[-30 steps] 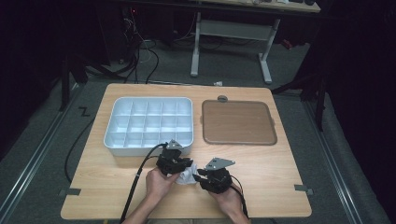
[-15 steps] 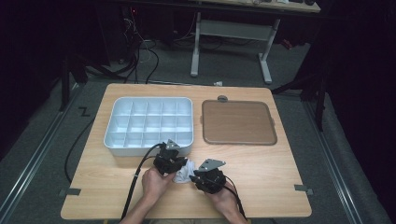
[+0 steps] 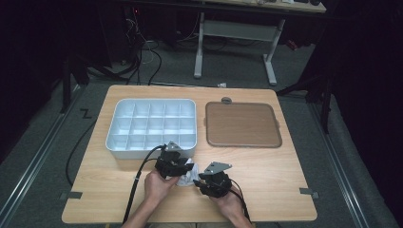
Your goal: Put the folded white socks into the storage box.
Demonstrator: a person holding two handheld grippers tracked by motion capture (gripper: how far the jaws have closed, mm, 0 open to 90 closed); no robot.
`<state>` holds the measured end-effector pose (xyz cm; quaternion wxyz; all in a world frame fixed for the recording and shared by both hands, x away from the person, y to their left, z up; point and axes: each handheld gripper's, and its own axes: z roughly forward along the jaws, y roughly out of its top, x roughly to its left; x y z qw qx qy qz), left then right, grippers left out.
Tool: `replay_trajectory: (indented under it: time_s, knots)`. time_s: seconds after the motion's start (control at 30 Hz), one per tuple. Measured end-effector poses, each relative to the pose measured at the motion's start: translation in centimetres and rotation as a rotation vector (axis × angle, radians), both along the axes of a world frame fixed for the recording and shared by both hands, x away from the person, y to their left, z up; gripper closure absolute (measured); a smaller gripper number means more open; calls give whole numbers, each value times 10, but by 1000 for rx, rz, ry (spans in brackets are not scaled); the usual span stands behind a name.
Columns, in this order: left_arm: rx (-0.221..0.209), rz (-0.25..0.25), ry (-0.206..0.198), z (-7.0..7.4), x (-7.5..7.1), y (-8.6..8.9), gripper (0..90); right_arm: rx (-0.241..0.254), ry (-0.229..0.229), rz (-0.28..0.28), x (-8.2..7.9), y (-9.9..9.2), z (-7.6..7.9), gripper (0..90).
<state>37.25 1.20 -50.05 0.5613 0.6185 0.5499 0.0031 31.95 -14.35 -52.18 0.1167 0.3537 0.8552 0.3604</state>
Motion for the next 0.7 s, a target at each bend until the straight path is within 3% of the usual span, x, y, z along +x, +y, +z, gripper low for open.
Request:
replay_trajectory:
  time_s: [0.13, 0.3, 0.47, 0.6, 0.7]
  knots:
    - [-40, -6, -30, 8, -4, 5, 535, 15, -6, -1, -4, -3, 3, 661]
    - [-68, 9, -44, 17, -7, 12, 518, 31, -10, -11, -8, -10, 10, 741]
    - [-70, 26, -63, 23, -12, 21, 518, 54, -21, -10, -12, -14, 19, 796]
    - [-37, 42, -85, 23, -17, 30, 519, 63, -33, -5, -13, -14, 28, 812]
    - [-35, 61, -72, 20, -20, 37, 519, 74, -41, 3, -13, -12, 34, 815]
